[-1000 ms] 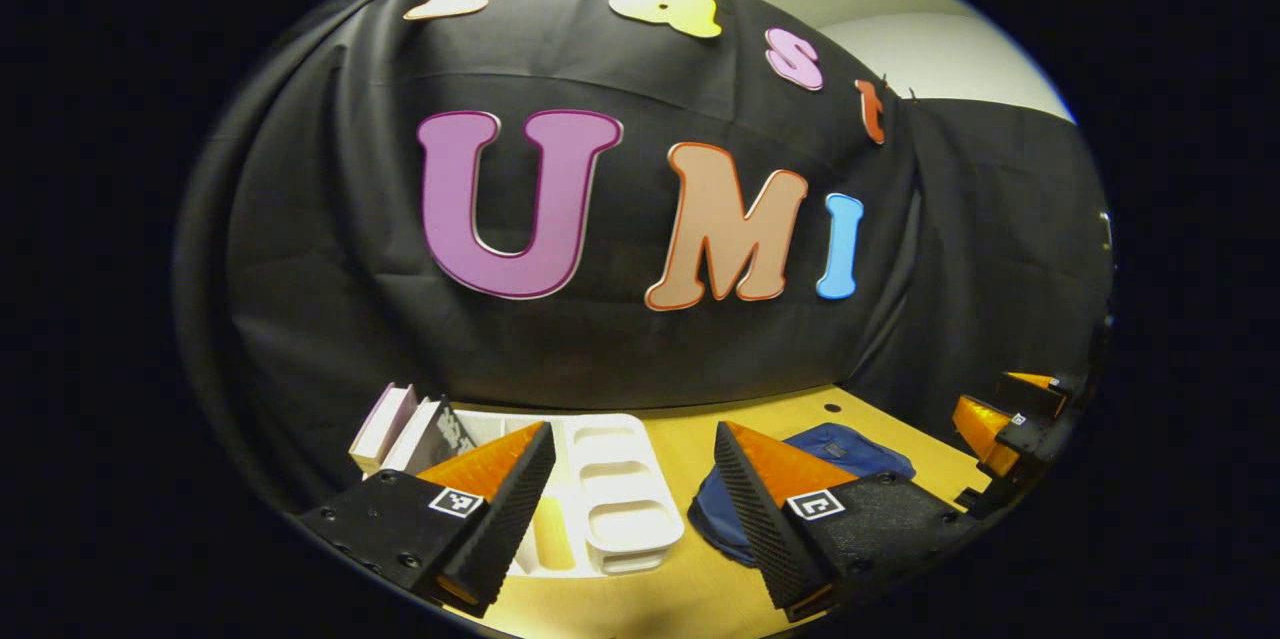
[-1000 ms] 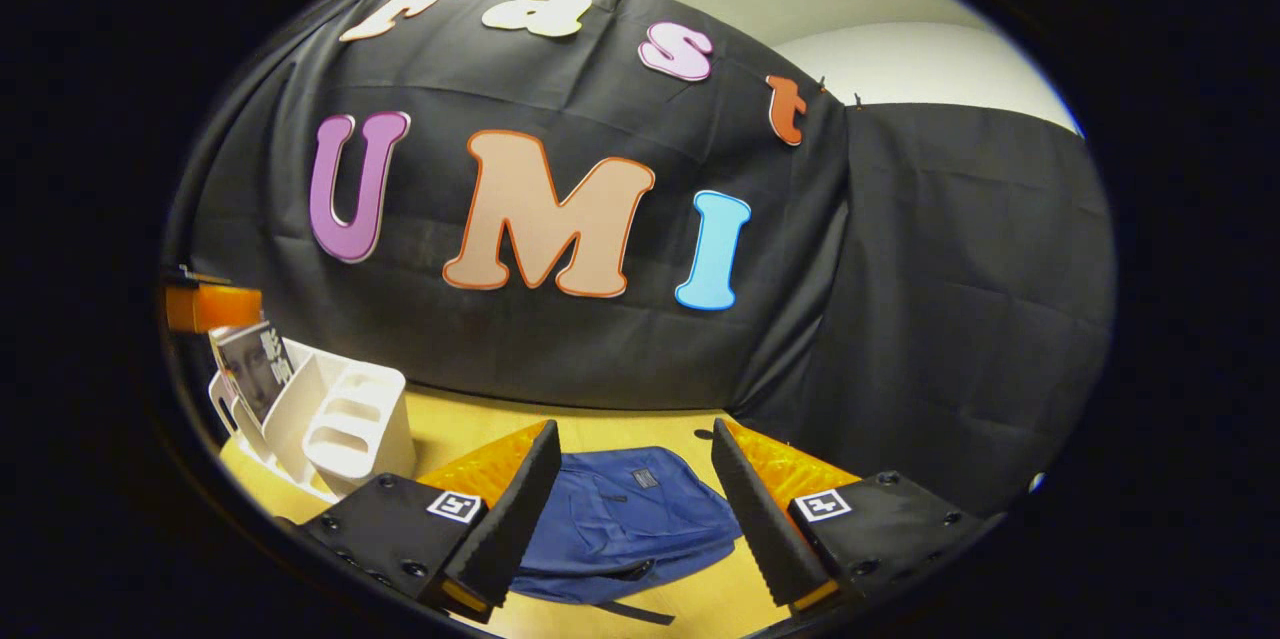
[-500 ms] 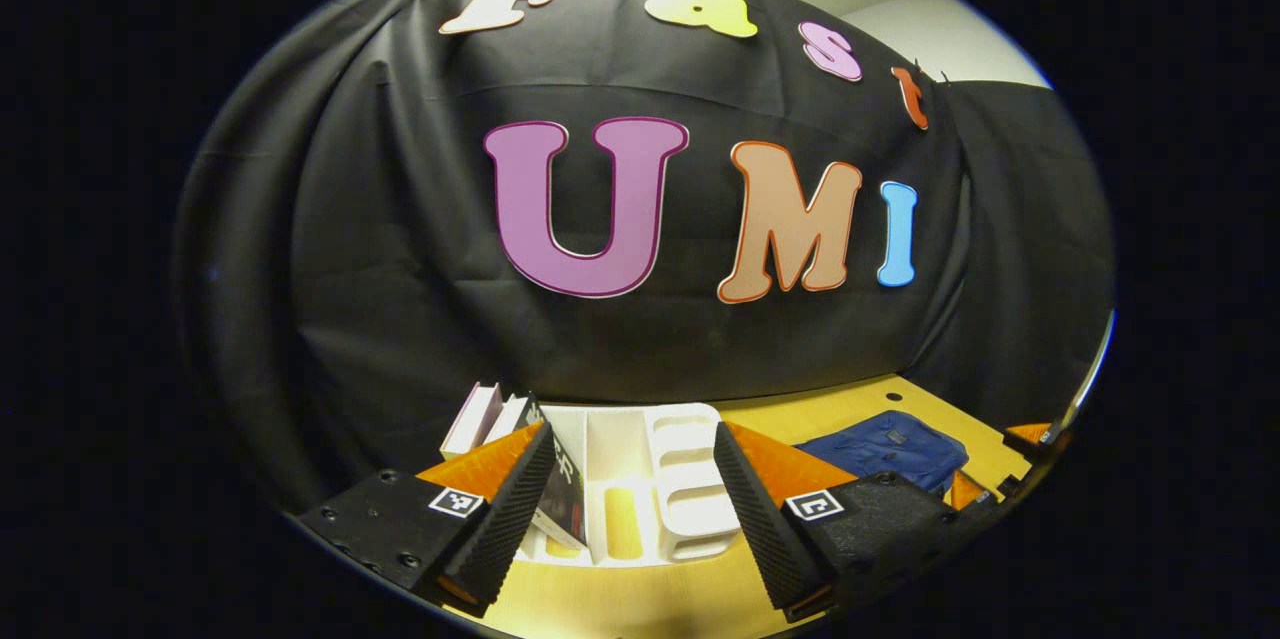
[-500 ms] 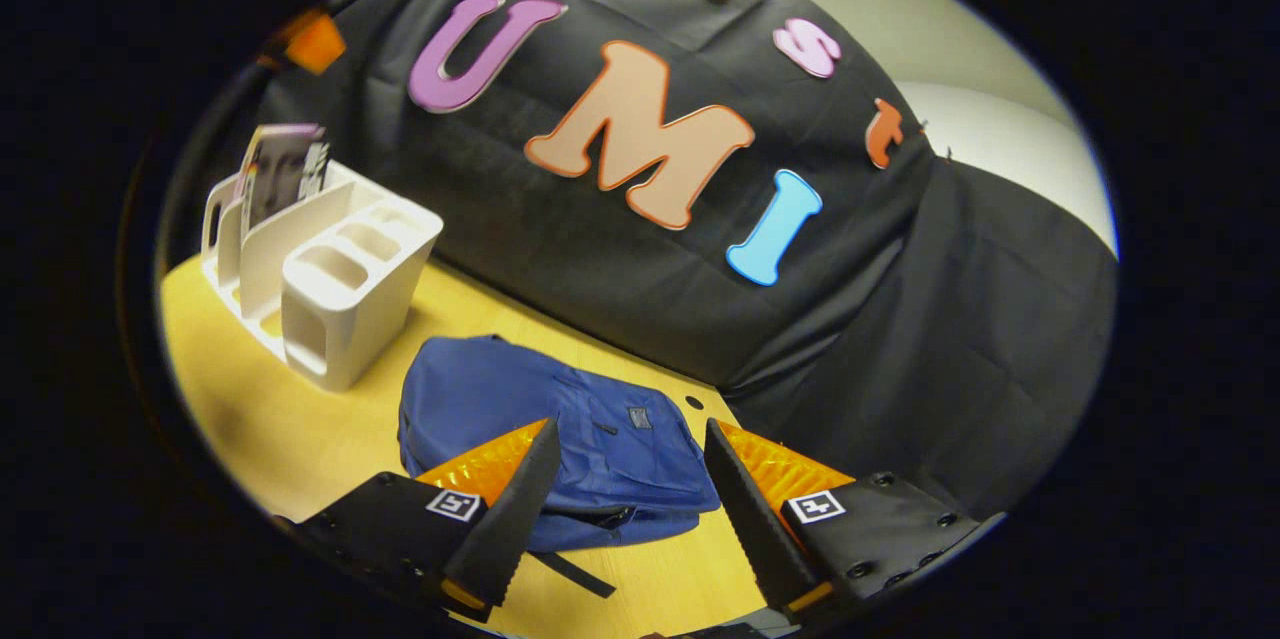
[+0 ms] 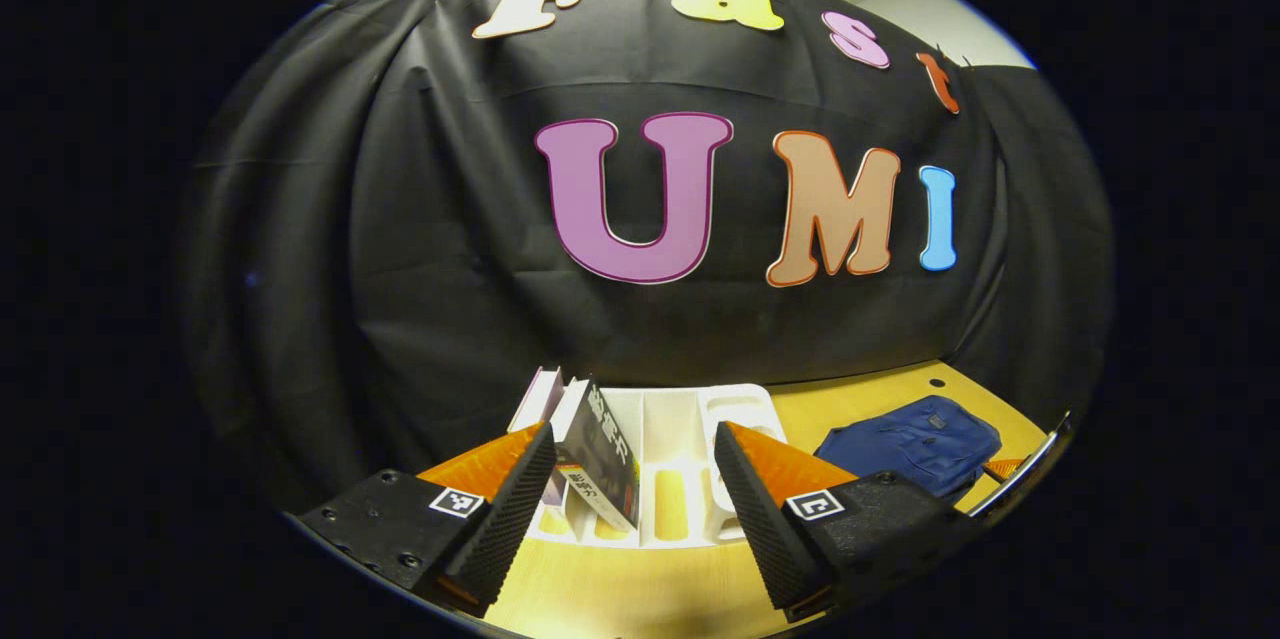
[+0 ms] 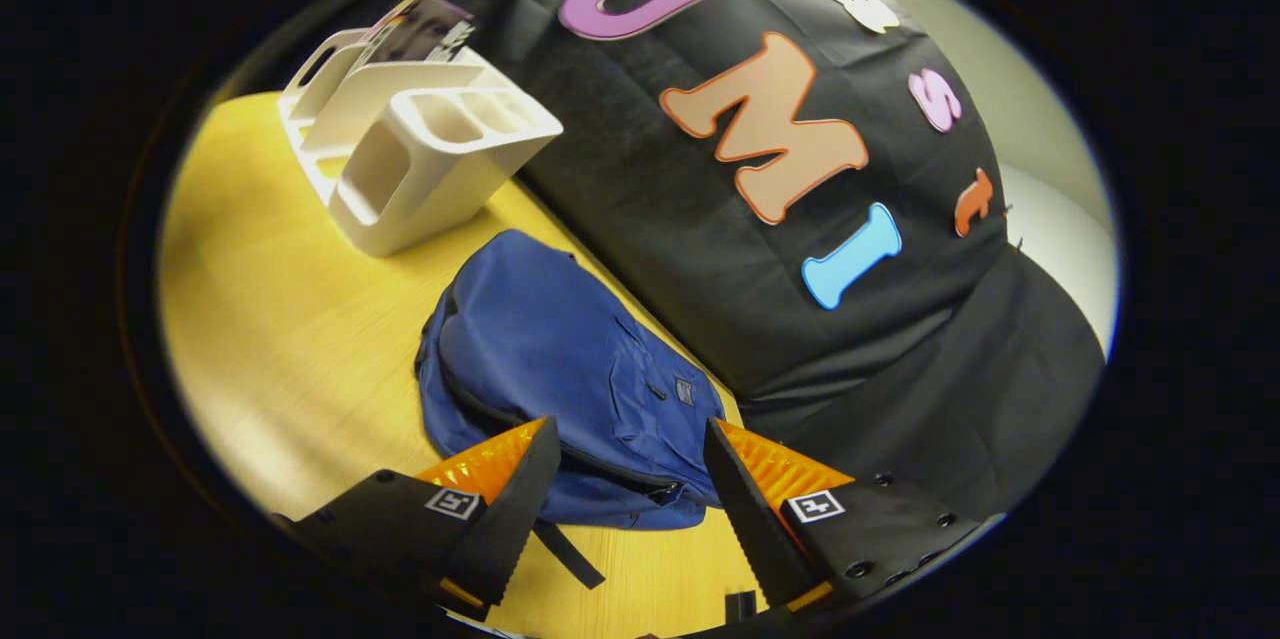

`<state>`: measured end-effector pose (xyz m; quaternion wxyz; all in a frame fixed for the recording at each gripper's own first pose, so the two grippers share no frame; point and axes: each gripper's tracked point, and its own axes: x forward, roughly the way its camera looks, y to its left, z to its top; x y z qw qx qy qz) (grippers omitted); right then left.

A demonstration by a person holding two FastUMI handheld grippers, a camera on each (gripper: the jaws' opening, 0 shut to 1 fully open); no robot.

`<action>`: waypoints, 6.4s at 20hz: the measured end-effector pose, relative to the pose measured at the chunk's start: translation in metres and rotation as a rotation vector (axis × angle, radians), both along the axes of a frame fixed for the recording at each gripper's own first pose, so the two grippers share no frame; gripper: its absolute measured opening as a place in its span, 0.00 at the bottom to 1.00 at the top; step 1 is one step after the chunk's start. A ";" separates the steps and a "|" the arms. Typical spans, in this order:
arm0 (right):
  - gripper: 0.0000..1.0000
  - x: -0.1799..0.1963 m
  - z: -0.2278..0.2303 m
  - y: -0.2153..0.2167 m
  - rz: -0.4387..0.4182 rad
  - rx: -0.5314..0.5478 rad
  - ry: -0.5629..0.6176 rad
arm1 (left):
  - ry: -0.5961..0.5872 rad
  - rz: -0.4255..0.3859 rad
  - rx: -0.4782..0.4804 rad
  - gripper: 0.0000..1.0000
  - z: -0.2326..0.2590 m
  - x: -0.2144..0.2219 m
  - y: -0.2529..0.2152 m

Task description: Open the schoolbag, grab two books from the bookshelf and put them into the schoolbag.

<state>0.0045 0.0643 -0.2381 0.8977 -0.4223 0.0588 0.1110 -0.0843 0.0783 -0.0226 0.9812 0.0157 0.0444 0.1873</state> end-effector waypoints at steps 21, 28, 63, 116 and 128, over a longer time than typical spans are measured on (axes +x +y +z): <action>0.96 0.099 -0.020 0.037 0.066 -0.111 -0.016 | 0.036 0.145 -0.009 0.92 -0.007 -0.002 0.047; 0.60 0.127 -0.038 0.058 0.064 -0.171 -0.002 | 0.056 0.206 0.013 0.91 -0.007 0.001 0.073; 0.10 0.134 0.063 -0.010 -0.079 0.319 0.199 | 0.765 -0.079 -0.356 0.88 -0.096 0.178 0.154; 0.11 0.130 0.083 -0.039 -0.148 0.576 0.243 | 1.127 -0.036 -0.570 0.39 -0.169 0.141 0.113; 0.11 0.119 0.086 -0.042 -0.121 0.583 0.243 | 1.038 0.031 -0.624 0.39 -0.069 0.041 0.086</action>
